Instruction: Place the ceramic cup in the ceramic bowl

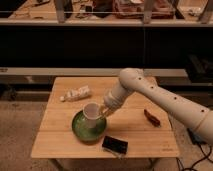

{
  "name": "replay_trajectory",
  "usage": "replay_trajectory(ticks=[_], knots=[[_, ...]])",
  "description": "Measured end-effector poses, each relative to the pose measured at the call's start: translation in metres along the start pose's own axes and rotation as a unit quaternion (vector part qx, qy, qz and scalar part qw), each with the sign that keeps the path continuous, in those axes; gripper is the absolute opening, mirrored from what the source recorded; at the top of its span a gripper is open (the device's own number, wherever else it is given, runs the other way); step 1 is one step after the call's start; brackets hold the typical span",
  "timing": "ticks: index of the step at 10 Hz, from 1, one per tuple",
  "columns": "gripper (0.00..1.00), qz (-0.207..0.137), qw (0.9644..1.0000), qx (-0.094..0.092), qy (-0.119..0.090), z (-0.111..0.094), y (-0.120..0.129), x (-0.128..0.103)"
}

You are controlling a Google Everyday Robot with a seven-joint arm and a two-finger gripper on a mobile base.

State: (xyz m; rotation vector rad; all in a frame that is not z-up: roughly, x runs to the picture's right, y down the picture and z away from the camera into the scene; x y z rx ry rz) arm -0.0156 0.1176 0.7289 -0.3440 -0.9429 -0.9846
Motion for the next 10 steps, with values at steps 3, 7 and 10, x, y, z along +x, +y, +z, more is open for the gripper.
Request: replay_trajectory(ticks=[3, 7, 10], knots=[[0.14, 0.002, 1.0, -0.004, 0.003, 0.014, -0.004, 0.0], [0.48, 0.015, 0.9994, -0.032, 0.006, 0.037, 0.006, -0.001], [0.76, 0.022, 0.9994, -0.026, 0.011, 0.044, 0.003, -0.002]])
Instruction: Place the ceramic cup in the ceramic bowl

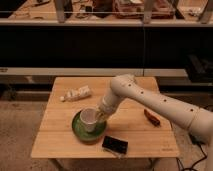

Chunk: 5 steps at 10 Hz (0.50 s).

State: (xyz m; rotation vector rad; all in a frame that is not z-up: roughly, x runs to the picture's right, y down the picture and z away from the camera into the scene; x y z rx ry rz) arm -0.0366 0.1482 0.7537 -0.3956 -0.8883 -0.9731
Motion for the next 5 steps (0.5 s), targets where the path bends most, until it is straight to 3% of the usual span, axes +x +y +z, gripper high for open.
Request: replay_trajectory(ticks=[3, 5], knots=[[0.8, 0.007, 0.9999, 0.008, 0.0, 0.0022, -0.0012, -0.0011], [0.8, 0.017, 0.9994, 0.029, 0.006, -0.0029, -0.0053, 0.0021]])
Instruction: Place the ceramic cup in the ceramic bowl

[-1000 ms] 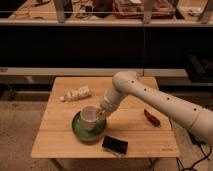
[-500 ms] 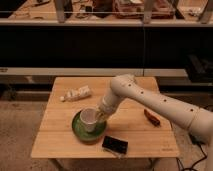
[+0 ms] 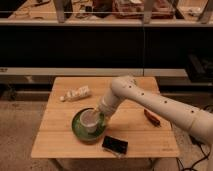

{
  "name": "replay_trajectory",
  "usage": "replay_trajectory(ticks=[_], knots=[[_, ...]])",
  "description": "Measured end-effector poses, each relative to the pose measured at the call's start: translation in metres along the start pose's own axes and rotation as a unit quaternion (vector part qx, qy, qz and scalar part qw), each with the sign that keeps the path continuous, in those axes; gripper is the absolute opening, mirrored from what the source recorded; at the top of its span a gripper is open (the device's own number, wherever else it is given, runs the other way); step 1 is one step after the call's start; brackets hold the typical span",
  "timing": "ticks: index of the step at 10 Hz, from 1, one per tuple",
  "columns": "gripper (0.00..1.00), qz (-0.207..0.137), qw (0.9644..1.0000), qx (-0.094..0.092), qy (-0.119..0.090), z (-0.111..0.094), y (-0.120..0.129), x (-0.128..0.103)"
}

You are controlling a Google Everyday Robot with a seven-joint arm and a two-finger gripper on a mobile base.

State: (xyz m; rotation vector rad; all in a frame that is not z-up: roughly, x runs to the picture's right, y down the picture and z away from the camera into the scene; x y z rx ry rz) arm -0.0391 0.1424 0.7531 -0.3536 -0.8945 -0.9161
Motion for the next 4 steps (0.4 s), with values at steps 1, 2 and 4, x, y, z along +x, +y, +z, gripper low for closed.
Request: replay_trajectory(ticks=[1, 2, 4], knots=[[0.8, 0.009, 0.9996, 0.024, 0.011, -0.008, -0.005, 0.005], [0.8, 0.015, 0.9987, 0.043, 0.024, -0.018, -0.009, 0.01], [0.8, 0.021, 0.997, 0.06, 0.045, -0.032, -0.009, 0.018]])
